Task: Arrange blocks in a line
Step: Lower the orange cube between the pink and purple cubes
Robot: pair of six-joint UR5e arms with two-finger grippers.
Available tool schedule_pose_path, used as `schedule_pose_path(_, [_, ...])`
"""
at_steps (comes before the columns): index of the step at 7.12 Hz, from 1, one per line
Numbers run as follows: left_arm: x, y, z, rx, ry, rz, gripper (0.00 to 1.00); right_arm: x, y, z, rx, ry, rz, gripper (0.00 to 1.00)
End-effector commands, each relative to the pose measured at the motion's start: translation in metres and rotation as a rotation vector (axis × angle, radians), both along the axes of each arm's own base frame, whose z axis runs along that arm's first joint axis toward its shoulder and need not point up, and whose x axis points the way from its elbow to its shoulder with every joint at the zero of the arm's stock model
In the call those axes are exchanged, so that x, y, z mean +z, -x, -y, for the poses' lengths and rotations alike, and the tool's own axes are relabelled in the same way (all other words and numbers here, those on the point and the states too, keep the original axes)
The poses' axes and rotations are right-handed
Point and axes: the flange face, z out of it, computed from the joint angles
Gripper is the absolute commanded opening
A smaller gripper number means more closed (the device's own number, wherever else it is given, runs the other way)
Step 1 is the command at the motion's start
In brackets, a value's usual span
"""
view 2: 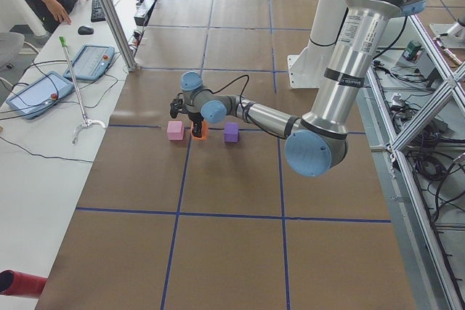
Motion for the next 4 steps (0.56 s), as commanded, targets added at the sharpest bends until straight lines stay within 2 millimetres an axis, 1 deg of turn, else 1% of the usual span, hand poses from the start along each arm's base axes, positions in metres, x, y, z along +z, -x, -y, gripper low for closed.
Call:
schedule_pose_path(1, [0.0030, -0.0086, 0.0001, -0.005, 0.012, -0.003, 0.14, -0.0001, 0.0000, 0.0000, 0.000, -0.001, 0.000, 1.00])
schedule_pose_path(2, [-0.0013, -0.0102, 0.0021, -0.016, 0.018, -0.008, 0.14, -0.0001, 0.0000, 0.0000, 0.000, -0.001, 0.000, 1.00])
schedule_pose_path(4, [0.0009, -0.0133, 0.0030, -0.015, 0.024, -0.005, 0.14, 0.0001, 0.0000, -0.0001, 0.000, 0.001, 0.000, 1.00])
